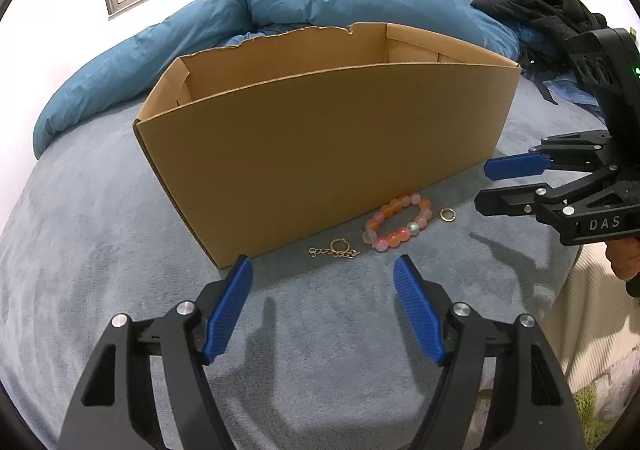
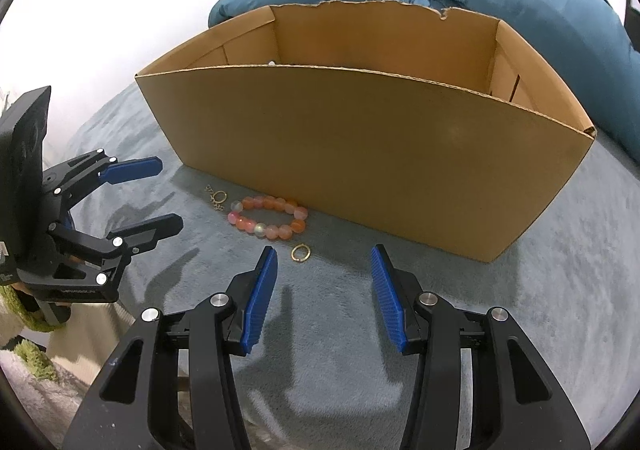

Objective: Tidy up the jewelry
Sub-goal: 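Close the right tool on the gold ring while the left tool grasps the gold chain charm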

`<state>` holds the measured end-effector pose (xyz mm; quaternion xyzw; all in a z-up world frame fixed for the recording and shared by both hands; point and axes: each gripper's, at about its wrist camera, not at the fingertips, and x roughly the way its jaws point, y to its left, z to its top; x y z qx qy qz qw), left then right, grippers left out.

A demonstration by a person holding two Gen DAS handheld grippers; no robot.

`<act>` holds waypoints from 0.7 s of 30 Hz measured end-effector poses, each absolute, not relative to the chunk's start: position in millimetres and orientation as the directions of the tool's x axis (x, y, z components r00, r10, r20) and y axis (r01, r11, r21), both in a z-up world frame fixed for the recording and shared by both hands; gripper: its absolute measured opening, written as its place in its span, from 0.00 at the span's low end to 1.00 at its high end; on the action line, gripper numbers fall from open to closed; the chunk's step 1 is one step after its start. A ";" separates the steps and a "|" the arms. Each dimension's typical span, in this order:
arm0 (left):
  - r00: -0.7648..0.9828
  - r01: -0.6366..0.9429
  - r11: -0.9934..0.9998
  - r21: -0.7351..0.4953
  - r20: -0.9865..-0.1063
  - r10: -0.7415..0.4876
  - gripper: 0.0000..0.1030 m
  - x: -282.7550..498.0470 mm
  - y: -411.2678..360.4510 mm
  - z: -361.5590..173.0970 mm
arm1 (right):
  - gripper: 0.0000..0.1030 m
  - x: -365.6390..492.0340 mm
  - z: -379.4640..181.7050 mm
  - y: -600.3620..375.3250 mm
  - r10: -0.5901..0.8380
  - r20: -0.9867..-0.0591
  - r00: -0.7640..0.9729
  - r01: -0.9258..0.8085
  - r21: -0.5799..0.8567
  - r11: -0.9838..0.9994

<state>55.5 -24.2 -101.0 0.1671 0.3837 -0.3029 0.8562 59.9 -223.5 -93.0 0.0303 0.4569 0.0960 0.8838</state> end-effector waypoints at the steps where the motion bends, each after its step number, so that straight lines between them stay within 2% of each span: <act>1: 0.521 0.648 0.760 0.053 -0.758 -0.391 0.69 55.3 -23.8 -101.3 | 0.44 59.5 -93.5 -223.0 0.197 -0.801 0.565 -0.145 0.139 0.980; 3: 0.521 0.649 0.759 0.053 -0.758 -0.392 0.69 55.1 -23.7 -101.4 | 0.44 60.0 -95.6 -221.6 0.198 -0.802 0.563 -0.154 0.133 0.979; 9: 0.525 0.649 0.758 0.064 -0.759 -0.385 0.69 54.4 -24.0 -102.4 | 0.33 65.2 -101.7 -217.8 0.210 -0.804 0.556 -0.185 0.127 0.975; 15: 0.530 0.653 0.754 0.072 -0.755 -0.387 0.69 54.4 -24.6 -103.9 | 0.28 71.9 -108.2 -204.8 0.237 -0.807 0.541 -0.254 0.113 0.961; 18: 0.527 0.662 0.746 0.074 -0.754 -0.393 0.66 54.5 -25.1 -105.7 | 0.22 75.8 -114.9 -201.6 0.233 -0.819 0.525 -0.271 0.099 0.958; 21: 0.521 0.670 0.739 0.074 -0.756 -0.396 0.62 56.2 -25.5 -107.9 | 0.20 78.9 -120.3 -202.2 0.232 -0.821 0.521 -0.270 0.099 0.958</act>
